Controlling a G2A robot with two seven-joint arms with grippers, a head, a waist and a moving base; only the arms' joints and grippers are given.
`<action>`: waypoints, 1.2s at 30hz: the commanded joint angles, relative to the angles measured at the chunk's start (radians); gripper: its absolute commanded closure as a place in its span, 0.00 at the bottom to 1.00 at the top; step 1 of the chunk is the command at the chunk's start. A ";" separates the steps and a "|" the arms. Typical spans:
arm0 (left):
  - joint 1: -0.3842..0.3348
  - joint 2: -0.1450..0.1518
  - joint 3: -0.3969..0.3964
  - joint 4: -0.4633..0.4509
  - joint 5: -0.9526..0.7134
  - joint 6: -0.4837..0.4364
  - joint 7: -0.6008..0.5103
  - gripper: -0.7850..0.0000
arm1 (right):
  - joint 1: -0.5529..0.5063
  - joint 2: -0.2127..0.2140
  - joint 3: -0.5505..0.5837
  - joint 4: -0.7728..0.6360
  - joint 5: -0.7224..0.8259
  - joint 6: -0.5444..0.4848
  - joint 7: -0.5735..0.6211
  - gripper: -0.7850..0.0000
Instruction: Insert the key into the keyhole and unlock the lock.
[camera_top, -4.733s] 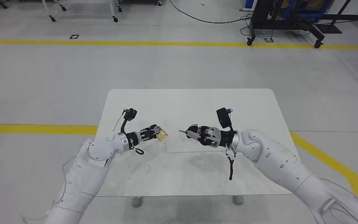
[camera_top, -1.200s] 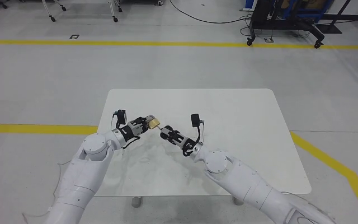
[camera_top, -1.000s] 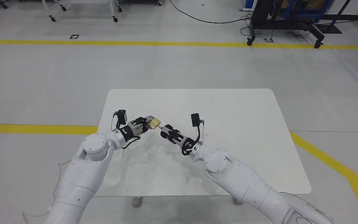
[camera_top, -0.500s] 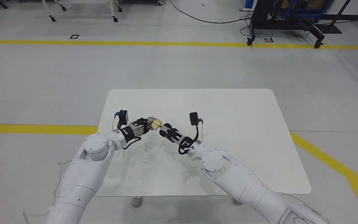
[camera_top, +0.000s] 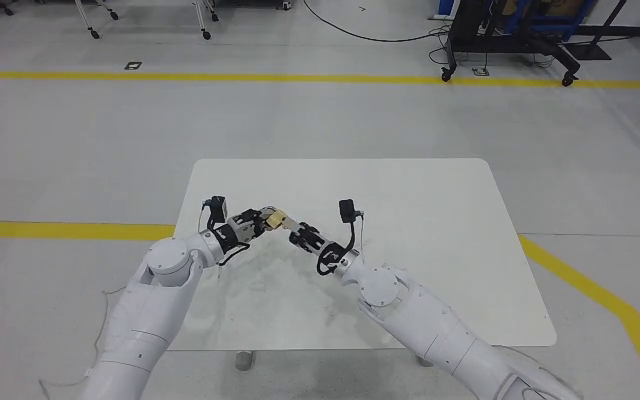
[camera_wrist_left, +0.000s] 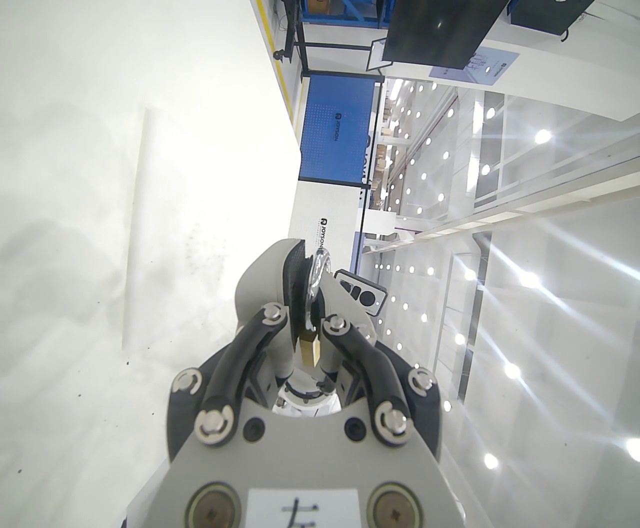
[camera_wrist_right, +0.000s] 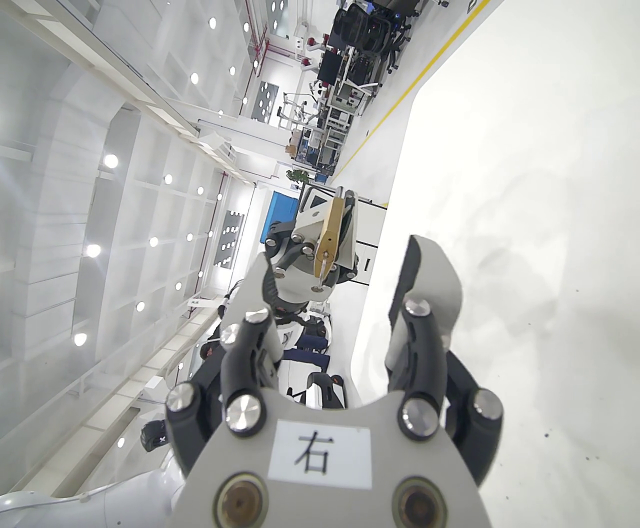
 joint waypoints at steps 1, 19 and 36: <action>-0.001 0.000 0.000 0.000 0.000 0.003 -0.001 1.00 | 0.000 0.000 0.000 0.000 0.000 0.000 0.000 0.00; 0.006 0.001 -0.016 -0.008 -0.051 -0.062 -0.065 1.00 | -0.057 0.010 0.143 -0.005 0.573 0.016 0.526 0.63; 0.002 0.002 -0.017 -0.005 -0.050 -0.072 -0.093 1.00 | -0.008 -0.041 0.136 0.118 0.648 0.052 0.537 0.79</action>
